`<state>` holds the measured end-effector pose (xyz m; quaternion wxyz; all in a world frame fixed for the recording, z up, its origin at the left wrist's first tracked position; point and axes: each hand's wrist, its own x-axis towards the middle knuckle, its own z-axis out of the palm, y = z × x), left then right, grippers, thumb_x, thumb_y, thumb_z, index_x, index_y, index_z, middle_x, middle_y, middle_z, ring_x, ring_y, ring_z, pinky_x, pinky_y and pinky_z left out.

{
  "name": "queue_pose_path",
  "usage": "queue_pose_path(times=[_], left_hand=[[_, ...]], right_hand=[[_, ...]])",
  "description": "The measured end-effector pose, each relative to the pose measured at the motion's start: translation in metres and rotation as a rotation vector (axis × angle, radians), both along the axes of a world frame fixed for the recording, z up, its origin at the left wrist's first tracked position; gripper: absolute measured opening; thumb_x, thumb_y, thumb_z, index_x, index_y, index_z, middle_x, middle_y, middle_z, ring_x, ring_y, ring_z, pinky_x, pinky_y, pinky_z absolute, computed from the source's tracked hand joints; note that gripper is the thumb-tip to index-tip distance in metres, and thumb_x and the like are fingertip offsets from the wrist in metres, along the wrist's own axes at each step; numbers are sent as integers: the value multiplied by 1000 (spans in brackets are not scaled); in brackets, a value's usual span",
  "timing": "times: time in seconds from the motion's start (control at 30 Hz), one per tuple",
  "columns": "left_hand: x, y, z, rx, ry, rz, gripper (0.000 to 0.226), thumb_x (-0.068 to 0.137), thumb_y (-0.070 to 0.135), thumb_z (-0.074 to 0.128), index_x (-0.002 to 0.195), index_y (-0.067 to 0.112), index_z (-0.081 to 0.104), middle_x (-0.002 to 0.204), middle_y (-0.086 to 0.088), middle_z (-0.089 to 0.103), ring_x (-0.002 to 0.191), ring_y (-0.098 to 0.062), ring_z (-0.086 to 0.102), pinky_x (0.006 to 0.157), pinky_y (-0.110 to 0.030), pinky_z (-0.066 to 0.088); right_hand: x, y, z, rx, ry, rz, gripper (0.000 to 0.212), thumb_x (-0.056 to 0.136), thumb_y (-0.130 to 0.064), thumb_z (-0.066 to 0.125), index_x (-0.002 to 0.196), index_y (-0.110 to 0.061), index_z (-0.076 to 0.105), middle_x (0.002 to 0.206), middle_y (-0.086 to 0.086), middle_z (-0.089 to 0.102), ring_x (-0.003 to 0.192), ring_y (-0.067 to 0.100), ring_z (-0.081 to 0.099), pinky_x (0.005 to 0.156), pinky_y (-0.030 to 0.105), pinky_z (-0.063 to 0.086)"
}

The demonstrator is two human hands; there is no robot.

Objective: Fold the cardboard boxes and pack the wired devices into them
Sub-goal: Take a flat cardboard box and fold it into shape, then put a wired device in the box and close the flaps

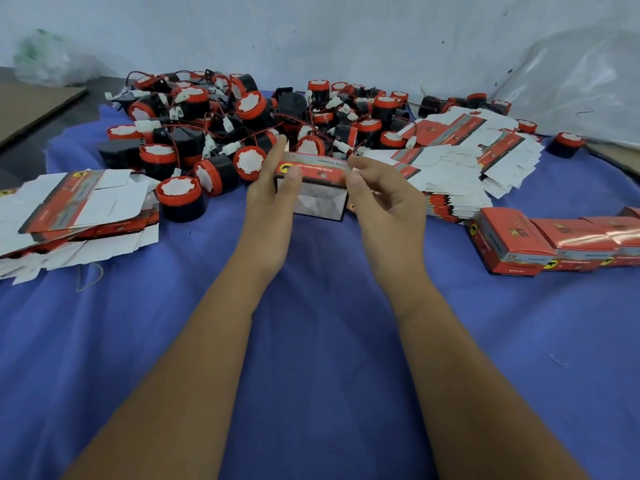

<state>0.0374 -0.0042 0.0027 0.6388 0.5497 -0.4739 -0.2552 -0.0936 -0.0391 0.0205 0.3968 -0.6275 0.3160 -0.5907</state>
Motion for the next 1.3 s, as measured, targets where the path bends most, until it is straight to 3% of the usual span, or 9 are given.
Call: queue_pose_path(times=[0.1, 0.23, 0.33, 0.5, 0.6, 0.8, 1.0, 1.13, 1.3], left_hand=[[2, 1, 0, -22, 118, -21, 49, 103, 32, 50, 147, 45, 33, 134, 18, 58, 118, -2, 59, 82, -23, 52], [4, 0, -3, -36, 119, -95, 67, 82, 14, 64, 142, 36, 41, 127, 8, 63, 115, -2, 61, 91, -21, 52], [4, -1, -3, 97, -86, -122, 69, 81, 21, 60, 148, 27, 42, 138, 9, 55, 128, -1, 49, 102, -24, 46], [34, 8, -5, 311, -614, 696, 74, 85, 43, 56, 154, 29, 31, 165, -10, 14, 153, -27, -2, 121, -49, 1], [60, 16, -11, 559, -638, 822, 78, 88, 40, 60, 156, 23, 25, 165, -19, 5, 152, -33, -12, 119, -56, -8], [54, 15, -11, 398, -729, 962, 34, 78, 34, 64, 105, 13, 65, 122, -17, 51, 132, -40, 33, 112, -54, 19], [52, 10, -19, 540, -838, 794, 55, 81, 46, 72, 130, 27, 55, 135, -14, 51, 143, -37, 19, 117, -53, 7], [54, 10, -12, 188, -441, 817, 33, 89, 32, 68, 121, 26, 61, 119, -6, 53, 116, -28, 49, 87, -33, 39], [55, 17, 13, -366, 694, 394, 37, 95, 13, 65, 129, 24, 52, 132, -4, 59, 121, -20, 61, 96, -37, 55]], right_hand=[[2, -1, -3, -44, 33, -29, 7, 90, -7, 67, 93, -12, 63, 121, 2, 60, 108, 9, 60, 85, 28, 54], [2, -8, -10, -131, 178, -69, 56, 83, -11, 72, 131, -27, 47, 137, -5, 42, 123, 7, 47, 98, 29, 48], [1, -15, -22, -128, 415, -83, 34, 82, -13, 73, 114, -22, 64, 138, -2, 40, 126, 9, 41, 102, 34, 45], [-1, -21, -33, -238, 586, -153, 12, 80, -13, 74, 91, -15, 70, 132, 3, 43, 108, 19, 51, 91, 39, 48], [1, -20, -32, -283, 558, -156, 14, 81, -13, 73, 94, -16, 69, 132, 3, 42, 104, 17, 50, 88, 31, 47], [3, -17, -31, -293, 544, -130, 9, 84, -11, 70, 91, -15, 66, 130, 1, 43, 102, 2, 42, 85, 22, 40], [2, -16, -30, -279, 528, -91, 15, 86, -14, 67, 101, -17, 67, 130, 1, 42, 104, 12, 48, 86, 27, 44], [3, -17, -32, -249, 636, -67, 23, 87, -18, 66, 111, -20, 69, 134, -1, 43, 112, 6, 40, 94, 27, 40], [4, -17, -35, -271, 746, -51, 26, 88, -22, 66, 114, -20, 68, 134, -3, 44, 125, 9, 32, 100, 25, 31]])
